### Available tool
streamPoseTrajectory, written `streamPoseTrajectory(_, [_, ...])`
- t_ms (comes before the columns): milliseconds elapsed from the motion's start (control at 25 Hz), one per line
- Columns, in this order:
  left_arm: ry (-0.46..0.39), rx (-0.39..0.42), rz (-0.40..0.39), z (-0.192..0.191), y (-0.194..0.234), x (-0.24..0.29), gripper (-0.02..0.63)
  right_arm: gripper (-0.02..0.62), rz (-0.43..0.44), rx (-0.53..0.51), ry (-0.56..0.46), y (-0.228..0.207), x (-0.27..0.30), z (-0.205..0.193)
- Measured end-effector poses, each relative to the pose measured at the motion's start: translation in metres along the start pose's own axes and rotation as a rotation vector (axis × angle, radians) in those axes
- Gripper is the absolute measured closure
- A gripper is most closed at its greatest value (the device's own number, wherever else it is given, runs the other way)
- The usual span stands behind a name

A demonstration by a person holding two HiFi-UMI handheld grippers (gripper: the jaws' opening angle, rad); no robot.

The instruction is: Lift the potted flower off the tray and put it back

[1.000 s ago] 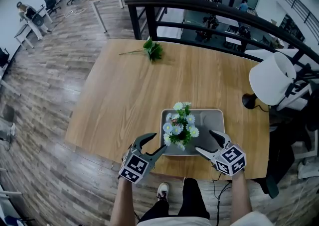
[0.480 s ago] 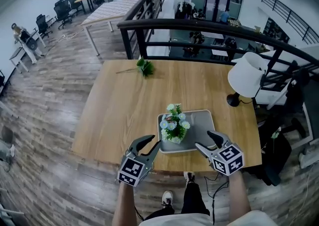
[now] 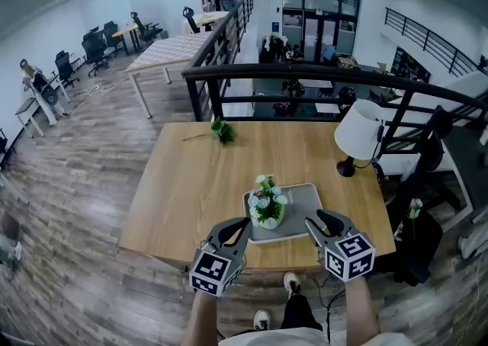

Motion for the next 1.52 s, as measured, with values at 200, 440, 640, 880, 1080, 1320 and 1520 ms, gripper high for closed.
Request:
streamPoseTrajectory(200, [-0.01,0.026,-0.003,0.016,-0.011,-0.01,0.584,0.482,0.0,-0.025,-0.027,0.017,-0.021,0.012])
streamPoseTrajectory(440, [-0.031,0.033,0.008,0.032,-0.021,-0.025,0.584,0.535,0.002,-0.015,-0.067,0.027,-0.044,0.028])
streamPoseTrajectory(640, [-0.046,0.046,0.017,0.045,-0.031,-0.039,0.584,0.558,0.006,-0.037,-0.115,0.03,-0.064,0.046])
streamPoseTrajectory(880, [-0.059,0.065,0.059,0.065,-0.029,-0.057,0.584,0.575,0.016,-0.053,-0.149,0.039,-0.079,0.06])
streamPoseTrajectory(1080, [-0.067,0.082,0.083,0.071,-0.027,-0.063,0.584,0.577,0.035,-0.069,-0.144,0.048,-0.079,0.061])
streamPoseTrajectory(1320, [-0.066,0.083,0.088,0.066,-0.029,-0.066,0.584,0.577,0.037,-0.077,-0.147,0.052,-0.08,0.06])
streamPoseTrajectory(1520, [-0.054,0.077,0.085,0.063,-0.032,-0.065,0.584,0.577,0.038,-0.08,-0.137,0.051,-0.08,0.06])
Point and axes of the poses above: the fingertips, and each gripper's own axes: x forward along the fingers, y to its left, z out of its top, the point moved 5 cm from there along -x, backward along the fingers, and after that the axes turned 6 degrees about -x, right-handed, at the moved point
